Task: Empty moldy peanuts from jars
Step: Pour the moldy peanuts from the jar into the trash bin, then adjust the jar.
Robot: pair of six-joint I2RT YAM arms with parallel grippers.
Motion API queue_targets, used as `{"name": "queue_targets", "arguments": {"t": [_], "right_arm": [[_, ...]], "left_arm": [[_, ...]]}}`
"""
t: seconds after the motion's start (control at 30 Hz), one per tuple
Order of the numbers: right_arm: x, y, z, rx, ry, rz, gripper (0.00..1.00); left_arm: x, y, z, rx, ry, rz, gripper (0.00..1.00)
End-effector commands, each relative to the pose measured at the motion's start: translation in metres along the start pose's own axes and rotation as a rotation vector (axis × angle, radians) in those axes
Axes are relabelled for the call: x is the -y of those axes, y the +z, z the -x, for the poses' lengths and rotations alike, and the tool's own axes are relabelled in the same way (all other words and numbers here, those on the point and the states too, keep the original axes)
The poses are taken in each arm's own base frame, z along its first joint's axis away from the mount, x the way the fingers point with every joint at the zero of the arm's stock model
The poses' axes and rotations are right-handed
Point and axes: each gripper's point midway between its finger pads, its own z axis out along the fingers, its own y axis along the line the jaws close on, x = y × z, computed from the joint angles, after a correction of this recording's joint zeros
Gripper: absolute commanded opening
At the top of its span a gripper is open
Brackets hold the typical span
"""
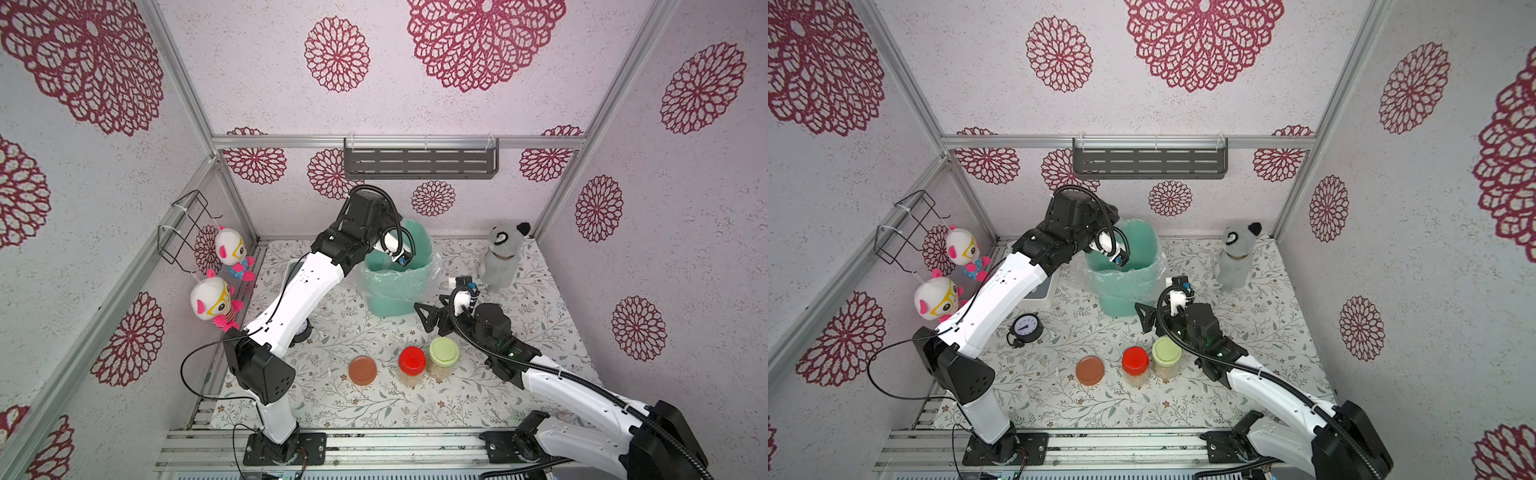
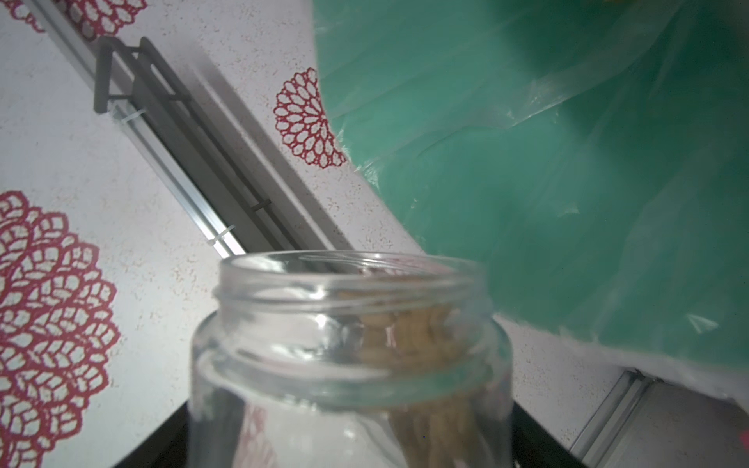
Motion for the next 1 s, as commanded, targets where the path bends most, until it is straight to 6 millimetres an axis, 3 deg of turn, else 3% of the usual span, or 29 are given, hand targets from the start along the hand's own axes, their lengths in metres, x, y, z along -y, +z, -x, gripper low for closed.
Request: {"name": "queue_targets", "arguments": {"t": [0.0, 0.1, 0.3, 0.5, 0.67, 0.97], "right_arm": [[-0.003, -0.007, 0.019, 0.076, -0.014, 0.007, 0.99], [-0.004, -0.008, 0.02, 0.078, -0.014, 0.008, 0.99], [-0.006, -0.006, 0.02, 0.069, -0.016, 0.018, 0.99], [-0.026, -0.007, 0.032, 0.021, -0.064, 0.077, 0.99], [-0.05, -0.017, 0.061, 0.04, -0.087, 0.155, 0.98], [-0.112, -0.015, 0.109, -0.094, -0.144, 0.351, 0.93]], "left_arm": [[-0.045, -0.019, -0.02, -0.02, -0.167, 0.182, 0.0], [-0.052, -0.022, -0.018, 0.03, -0.413, 0.233, 0.0], [-0.068, -0.062, -0.026, 0.224, -0.927, 0.348, 0.0], [-0.056, -0.109, -0.042, 0.397, -1.231, 0.424, 0.0], [-0.022, -0.135, -0.043, 0.458, -1.302, 0.398, 0.0], [0.024, -0.172, 0.003, 0.653, -1.338, 0.256, 0.0]]}}
